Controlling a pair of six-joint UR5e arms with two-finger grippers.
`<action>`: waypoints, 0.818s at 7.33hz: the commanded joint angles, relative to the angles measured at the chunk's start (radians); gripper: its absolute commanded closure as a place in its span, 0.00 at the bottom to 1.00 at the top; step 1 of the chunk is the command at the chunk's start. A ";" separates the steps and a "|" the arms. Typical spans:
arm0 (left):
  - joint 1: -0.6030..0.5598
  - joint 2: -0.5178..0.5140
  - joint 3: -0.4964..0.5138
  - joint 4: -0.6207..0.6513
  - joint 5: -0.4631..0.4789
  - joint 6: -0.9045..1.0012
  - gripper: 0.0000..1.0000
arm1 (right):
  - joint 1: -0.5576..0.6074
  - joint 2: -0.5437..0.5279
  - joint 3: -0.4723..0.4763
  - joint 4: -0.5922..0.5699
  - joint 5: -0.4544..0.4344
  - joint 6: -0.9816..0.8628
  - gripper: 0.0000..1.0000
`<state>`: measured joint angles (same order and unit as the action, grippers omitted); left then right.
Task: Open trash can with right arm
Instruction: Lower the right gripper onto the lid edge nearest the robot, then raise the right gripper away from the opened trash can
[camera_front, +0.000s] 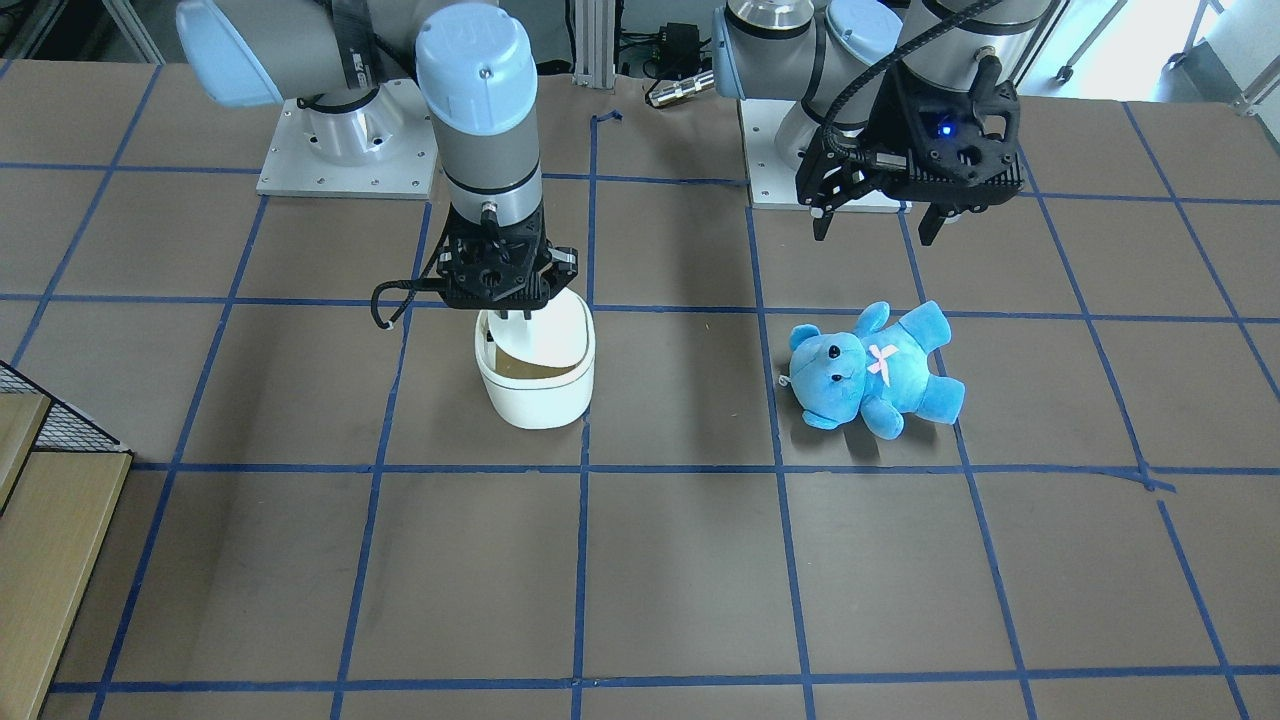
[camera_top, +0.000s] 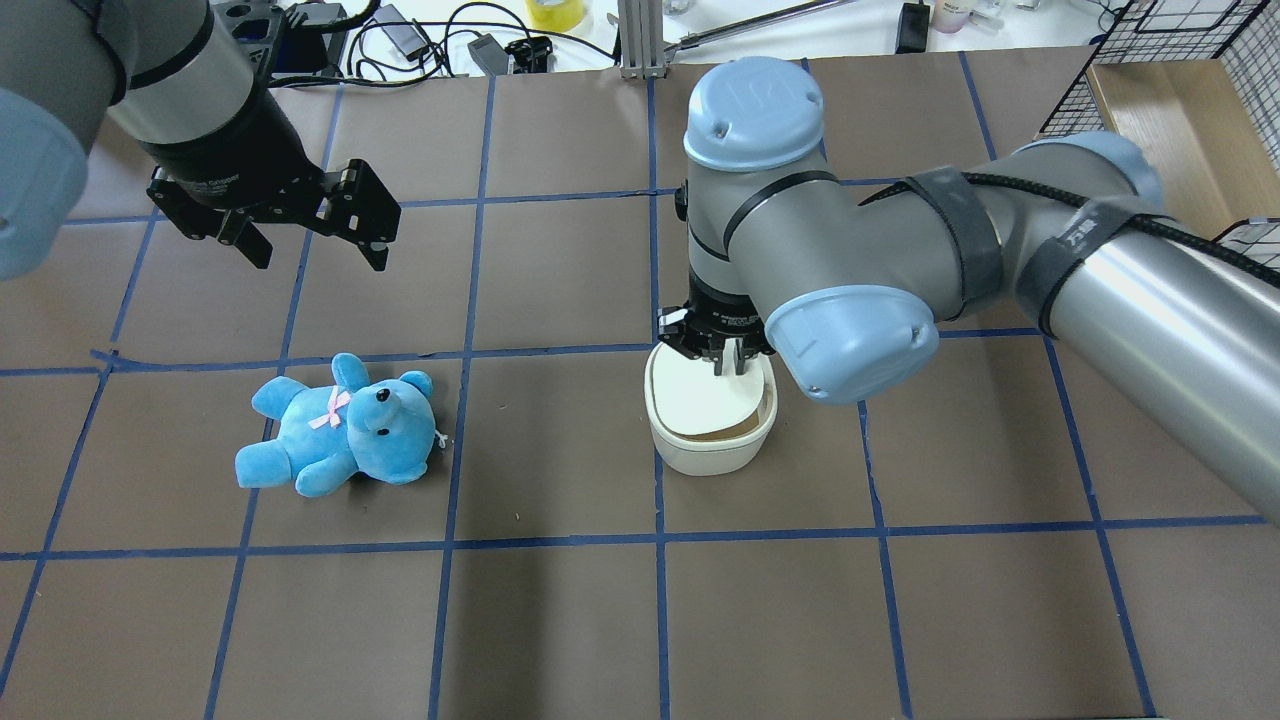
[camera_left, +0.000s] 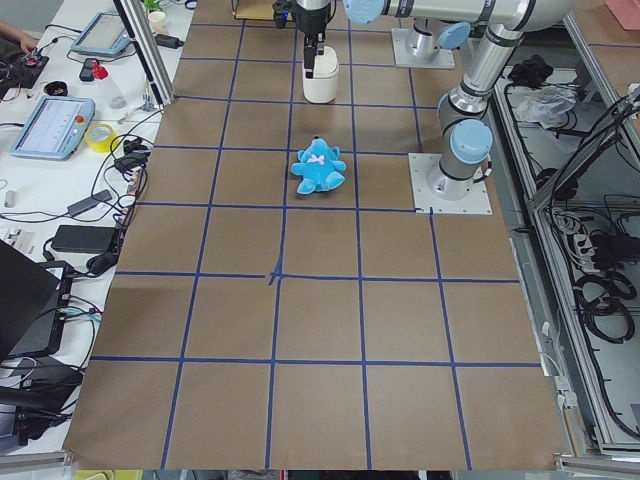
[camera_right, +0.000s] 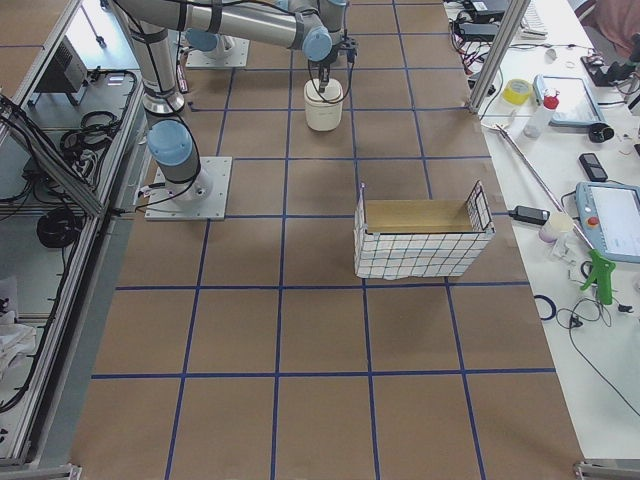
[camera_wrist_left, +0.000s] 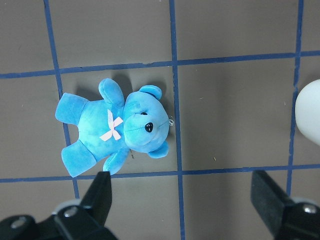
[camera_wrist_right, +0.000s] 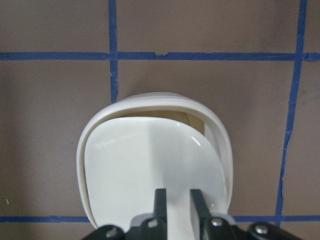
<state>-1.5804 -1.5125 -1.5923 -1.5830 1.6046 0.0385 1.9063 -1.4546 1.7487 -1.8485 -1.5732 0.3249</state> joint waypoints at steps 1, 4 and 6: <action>0.000 0.000 0.000 0.000 0.000 0.000 0.00 | -0.032 -0.050 -0.148 0.159 -0.020 -0.012 0.00; 0.000 0.000 0.000 0.000 0.000 0.000 0.00 | -0.154 -0.053 -0.300 0.267 -0.048 -0.151 0.03; 0.000 0.000 0.000 0.000 0.000 0.001 0.00 | -0.240 -0.053 -0.304 0.293 -0.047 -0.262 0.00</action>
<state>-1.5800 -1.5125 -1.5923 -1.5831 1.6045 0.0395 1.7162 -1.5076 1.4526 -1.5735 -1.6211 0.1276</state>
